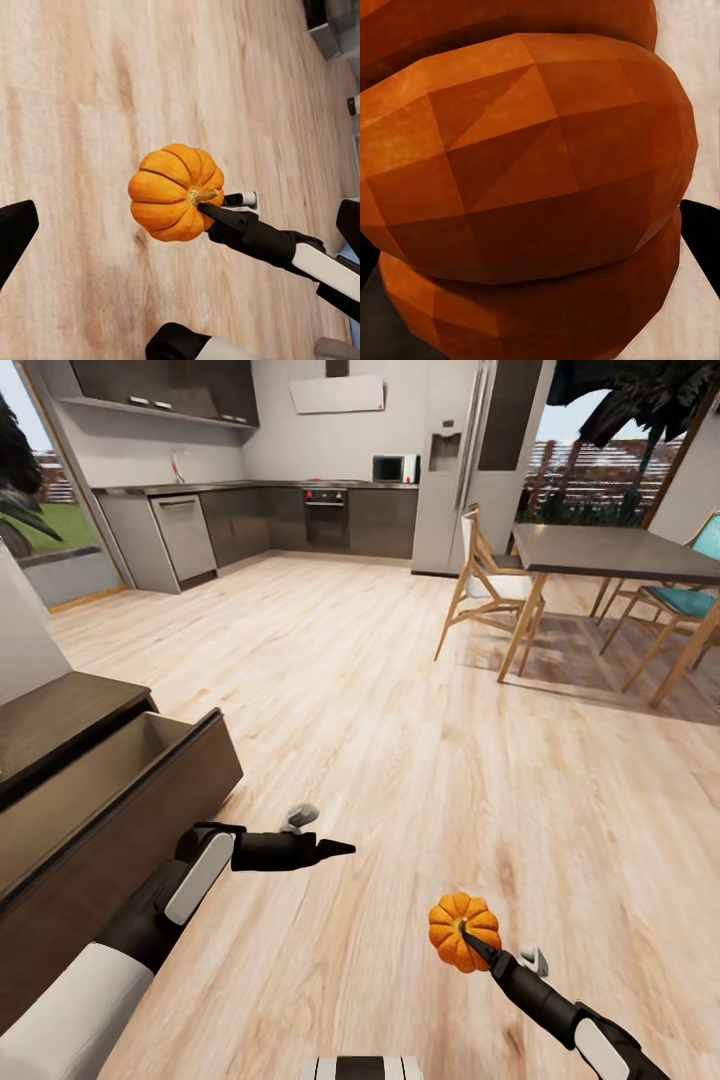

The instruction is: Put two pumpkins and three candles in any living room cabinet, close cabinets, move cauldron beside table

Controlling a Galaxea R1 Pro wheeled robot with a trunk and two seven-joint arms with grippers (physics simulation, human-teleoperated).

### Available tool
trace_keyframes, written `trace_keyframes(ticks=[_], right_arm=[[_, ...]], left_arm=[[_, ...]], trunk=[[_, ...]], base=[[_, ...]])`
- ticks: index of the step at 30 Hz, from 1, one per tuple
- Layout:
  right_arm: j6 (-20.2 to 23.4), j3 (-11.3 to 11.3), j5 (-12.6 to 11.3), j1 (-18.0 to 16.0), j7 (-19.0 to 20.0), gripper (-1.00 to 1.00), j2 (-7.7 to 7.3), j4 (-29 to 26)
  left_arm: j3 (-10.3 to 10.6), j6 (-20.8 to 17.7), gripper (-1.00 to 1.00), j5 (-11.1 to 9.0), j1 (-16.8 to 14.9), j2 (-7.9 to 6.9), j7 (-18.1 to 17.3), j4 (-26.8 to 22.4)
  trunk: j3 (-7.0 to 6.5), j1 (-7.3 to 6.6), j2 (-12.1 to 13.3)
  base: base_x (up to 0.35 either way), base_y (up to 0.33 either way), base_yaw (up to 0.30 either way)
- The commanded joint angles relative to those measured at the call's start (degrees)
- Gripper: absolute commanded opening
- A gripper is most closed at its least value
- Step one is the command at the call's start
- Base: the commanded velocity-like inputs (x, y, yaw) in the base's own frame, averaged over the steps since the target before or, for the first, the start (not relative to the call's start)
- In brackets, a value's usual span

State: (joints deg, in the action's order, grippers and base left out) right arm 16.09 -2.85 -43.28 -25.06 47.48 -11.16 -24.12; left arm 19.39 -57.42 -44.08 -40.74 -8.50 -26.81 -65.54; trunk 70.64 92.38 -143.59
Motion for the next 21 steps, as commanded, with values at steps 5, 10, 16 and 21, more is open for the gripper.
trace_keyframes(ticks=[5, 10, 16, 21], right_arm=[[0.5, -0.2, -0.4, 0.1, 0.1, -1.0, 0.0, 0.0], [0.5, -0.2, -0.5, 0.1, 0.2, -1.0, -0.01, 0.0], [0.5, -0.2, -0.5, 0.1, 0.2, -1.0, -0.02, 0.0], [0.4, -0.3, -0.5, 0.1, 0.2, -1.0, -0.03, 0.1]], left_arm=[[0.0, -0.1, 1.0, 0.3, 0.0, -0.04, -0.3, -0.1], [0.0, -0.1, 1.0, 0.3, 0.0, -0.04, -0.3, -0.2], [0.0, -0.1, 1.0, 0.3, 0.0, -0.04, -0.3, -0.2], [0.0, -0.1, 1.0, 0.3, 0.0, -0.1, -0.4, -0.3]], trunk=[[-1.07, -0.14, 0.1], [-2.18, -0.27, 0.1], [-3.51, -0.42, 0.2], [-4.62, -0.55, 0.3]], base=[[0.0, 0.0, 0.0], [0.0, 0.0, 0.0], [0.0, 0.0, 0.0], [0.0, 0.0, 0.0]])
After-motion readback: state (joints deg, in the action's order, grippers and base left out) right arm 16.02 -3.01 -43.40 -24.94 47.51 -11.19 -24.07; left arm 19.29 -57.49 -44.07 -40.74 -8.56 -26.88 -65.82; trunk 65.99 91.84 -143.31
